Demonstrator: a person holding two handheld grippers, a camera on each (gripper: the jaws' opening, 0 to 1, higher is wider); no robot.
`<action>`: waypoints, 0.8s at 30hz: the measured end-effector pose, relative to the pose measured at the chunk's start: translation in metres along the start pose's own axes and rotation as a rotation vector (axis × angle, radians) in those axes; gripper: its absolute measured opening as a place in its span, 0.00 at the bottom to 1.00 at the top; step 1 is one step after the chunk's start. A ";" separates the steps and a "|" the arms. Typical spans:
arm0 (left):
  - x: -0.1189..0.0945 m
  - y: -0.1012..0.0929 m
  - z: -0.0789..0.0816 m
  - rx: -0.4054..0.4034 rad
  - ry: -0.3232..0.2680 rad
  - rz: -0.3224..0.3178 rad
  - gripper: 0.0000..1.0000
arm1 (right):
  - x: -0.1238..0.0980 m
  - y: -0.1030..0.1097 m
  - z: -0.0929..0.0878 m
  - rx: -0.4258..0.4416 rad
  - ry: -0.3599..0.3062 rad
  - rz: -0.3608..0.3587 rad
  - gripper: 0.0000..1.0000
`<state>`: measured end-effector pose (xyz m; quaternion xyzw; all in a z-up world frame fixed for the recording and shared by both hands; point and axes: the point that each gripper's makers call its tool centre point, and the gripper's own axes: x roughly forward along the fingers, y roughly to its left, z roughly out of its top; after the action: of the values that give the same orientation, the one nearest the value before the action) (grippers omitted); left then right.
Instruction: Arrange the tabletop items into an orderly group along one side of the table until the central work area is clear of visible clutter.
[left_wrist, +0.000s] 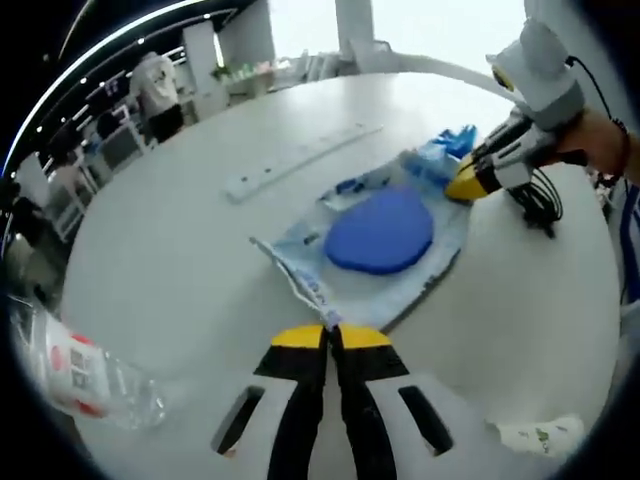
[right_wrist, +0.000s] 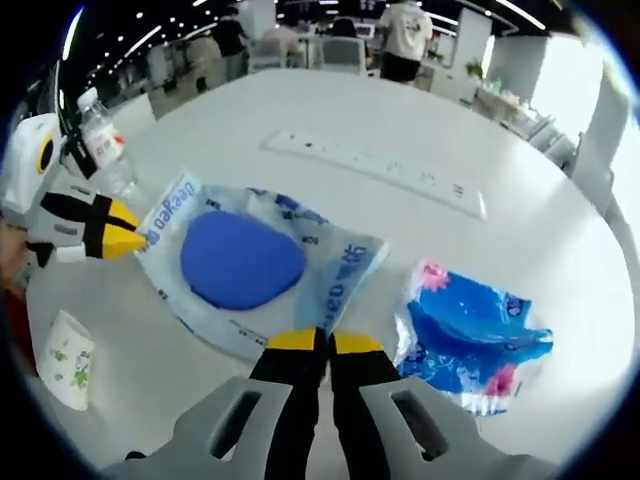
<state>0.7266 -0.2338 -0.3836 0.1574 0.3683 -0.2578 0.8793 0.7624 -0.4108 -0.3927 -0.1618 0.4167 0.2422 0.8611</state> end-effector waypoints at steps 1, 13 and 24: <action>0.000 0.000 0.000 0.002 0.001 0.001 0.03 | 0.000 0.000 0.000 0.000 0.000 0.001 0.04; -0.012 0.013 0.000 -0.008 -0.019 0.051 0.21 | -0.015 -0.003 0.013 -0.027 -0.046 -0.025 0.09; -0.012 0.003 0.000 -0.036 -0.020 0.004 0.21 | -0.008 -0.005 0.009 -0.032 -0.023 -0.009 0.13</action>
<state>0.7210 -0.2270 -0.3749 0.1397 0.3635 -0.2512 0.8861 0.7660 -0.4128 -0.3805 -0.1746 0.4019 0.2467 0.8644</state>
